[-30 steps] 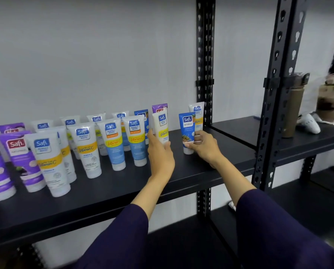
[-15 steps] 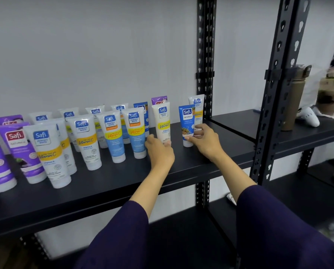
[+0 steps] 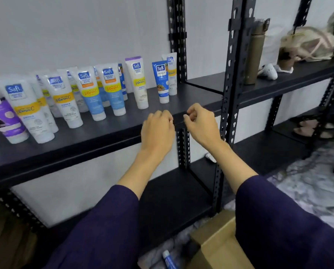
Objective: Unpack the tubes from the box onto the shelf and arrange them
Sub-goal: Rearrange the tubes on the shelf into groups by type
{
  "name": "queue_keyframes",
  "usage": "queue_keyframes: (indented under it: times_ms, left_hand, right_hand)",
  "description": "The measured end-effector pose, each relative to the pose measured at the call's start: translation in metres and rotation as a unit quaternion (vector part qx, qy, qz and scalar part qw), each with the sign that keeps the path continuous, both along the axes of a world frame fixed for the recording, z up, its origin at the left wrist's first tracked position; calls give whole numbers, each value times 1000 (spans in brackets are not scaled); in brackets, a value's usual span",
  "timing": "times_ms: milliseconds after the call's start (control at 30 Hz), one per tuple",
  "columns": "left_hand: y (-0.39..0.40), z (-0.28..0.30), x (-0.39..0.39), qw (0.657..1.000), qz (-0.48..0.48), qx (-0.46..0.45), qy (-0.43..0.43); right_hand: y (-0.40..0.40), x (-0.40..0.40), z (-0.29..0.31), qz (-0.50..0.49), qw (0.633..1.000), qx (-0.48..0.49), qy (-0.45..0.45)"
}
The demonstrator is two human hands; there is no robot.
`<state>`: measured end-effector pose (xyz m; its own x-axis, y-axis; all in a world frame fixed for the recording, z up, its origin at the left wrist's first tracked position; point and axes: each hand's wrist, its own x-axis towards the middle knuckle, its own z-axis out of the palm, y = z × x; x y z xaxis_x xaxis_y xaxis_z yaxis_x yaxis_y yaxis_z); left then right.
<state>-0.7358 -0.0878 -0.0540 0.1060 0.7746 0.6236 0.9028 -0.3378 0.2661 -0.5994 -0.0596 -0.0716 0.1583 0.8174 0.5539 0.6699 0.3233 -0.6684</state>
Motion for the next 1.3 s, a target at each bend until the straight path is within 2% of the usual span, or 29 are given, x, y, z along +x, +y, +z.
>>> queue_keyframes:
  times_ms: [67,133,300,500,667,833,1000,1300]
  left_hand:
    - [-11,-20,7,999,-5,30,37]
    - [-20,-47,12,998,-20,15,51]
    - [-20,-133,12,987,-13,-140,81]
    - [0,-226,-10,949,15,-295,109]
    - [12,-298,-38,918,33,-379,108]
    - [16,-362,-70,893,45,-438,92]
    - [21,-398,-93,875,48,-475,82]
    - [24,-420,-105,857,36,-506,91]
  right_hand:
    - [-16,4,-25,-7,999,-48,-23]
    - [-29,6,-52,-9,995,-90,-39]
    - [-43,2,-131,4,981,-175,-79]
    - [-33,-17,-231,40,956,-280,-77]
    - [-28,-46,-320,60,920,-382,-64]
    - [-34,-79,-414,98,859,-497,-74]
    - [-47,-104,-490,105,799,-589,-64]
    - [-48,-133,-552,90,753,-635,-145]
